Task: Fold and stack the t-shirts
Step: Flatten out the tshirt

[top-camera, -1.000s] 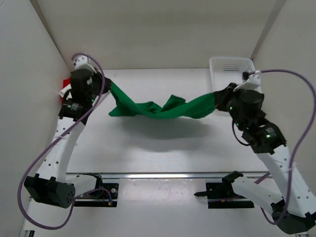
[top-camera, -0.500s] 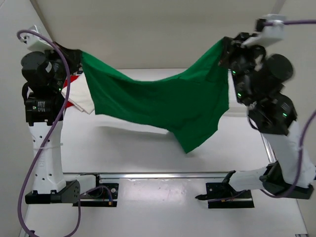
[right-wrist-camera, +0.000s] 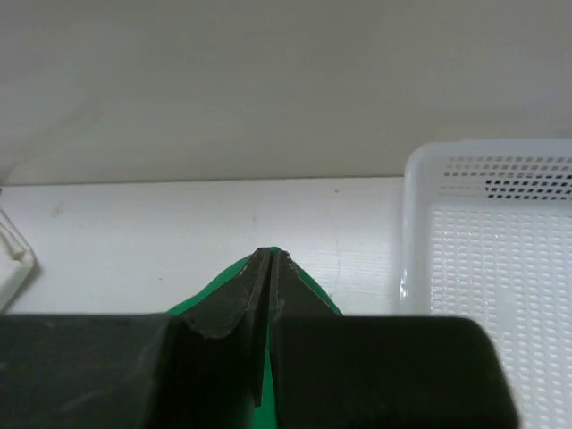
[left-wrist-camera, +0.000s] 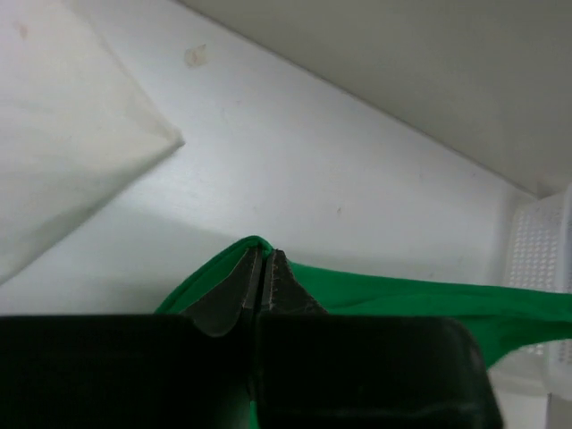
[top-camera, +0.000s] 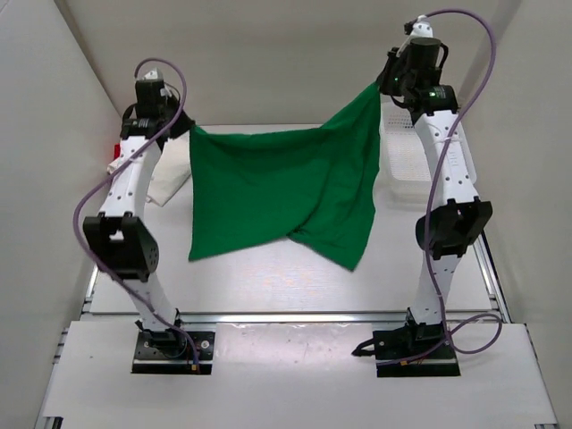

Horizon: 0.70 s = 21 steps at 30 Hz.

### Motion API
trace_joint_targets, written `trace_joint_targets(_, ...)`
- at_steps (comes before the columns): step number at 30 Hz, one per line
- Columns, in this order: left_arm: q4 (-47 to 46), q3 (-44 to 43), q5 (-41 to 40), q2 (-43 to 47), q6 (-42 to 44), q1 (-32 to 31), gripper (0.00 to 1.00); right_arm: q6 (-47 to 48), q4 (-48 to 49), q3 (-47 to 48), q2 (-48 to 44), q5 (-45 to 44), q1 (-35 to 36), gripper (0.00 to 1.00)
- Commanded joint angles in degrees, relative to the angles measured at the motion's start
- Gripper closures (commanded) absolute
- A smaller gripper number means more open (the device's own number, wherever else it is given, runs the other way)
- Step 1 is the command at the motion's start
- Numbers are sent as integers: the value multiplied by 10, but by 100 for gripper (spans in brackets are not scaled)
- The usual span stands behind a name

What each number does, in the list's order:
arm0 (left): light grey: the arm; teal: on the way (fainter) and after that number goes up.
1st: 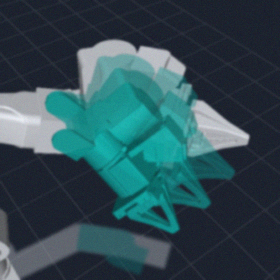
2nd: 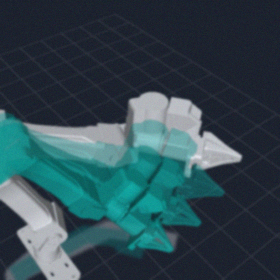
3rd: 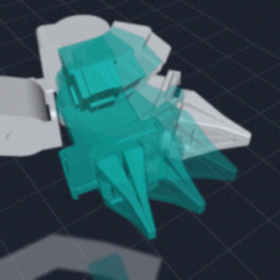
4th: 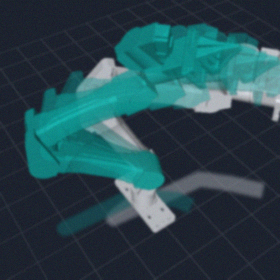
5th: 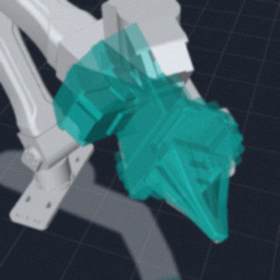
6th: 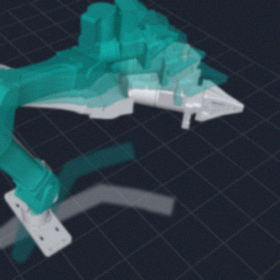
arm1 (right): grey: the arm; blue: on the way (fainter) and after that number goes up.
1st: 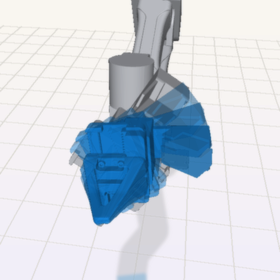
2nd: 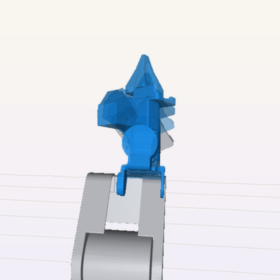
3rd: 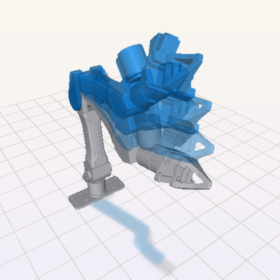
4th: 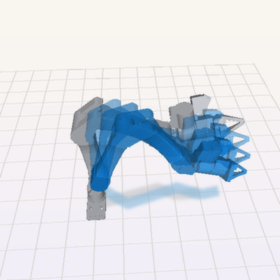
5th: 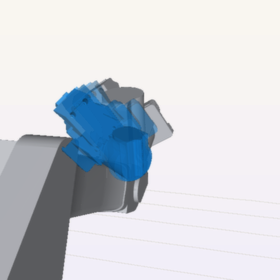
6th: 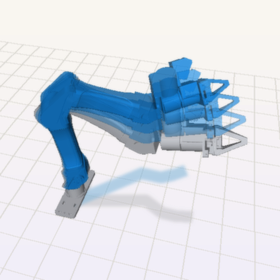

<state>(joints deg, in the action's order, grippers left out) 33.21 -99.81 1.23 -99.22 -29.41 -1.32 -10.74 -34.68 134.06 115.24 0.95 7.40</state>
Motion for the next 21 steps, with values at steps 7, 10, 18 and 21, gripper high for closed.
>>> trace_joint_targets(7,-21,-262,103,-54,-88,67,100,-112,156,92,-107,125,-73,100)
trace_joint_targets(10,-75,-186,102,1,-99,80,100,-95,118,65,-143,119,-73,99)
trace_joint_targets(18,-177,146,54,137,-72,65,100,-67,176,-413,-351,44,-15,100)
trace_joint_targets(21,-201,264,24,182,-58,58,100,-99,202,-612,-429,45,-21,100)
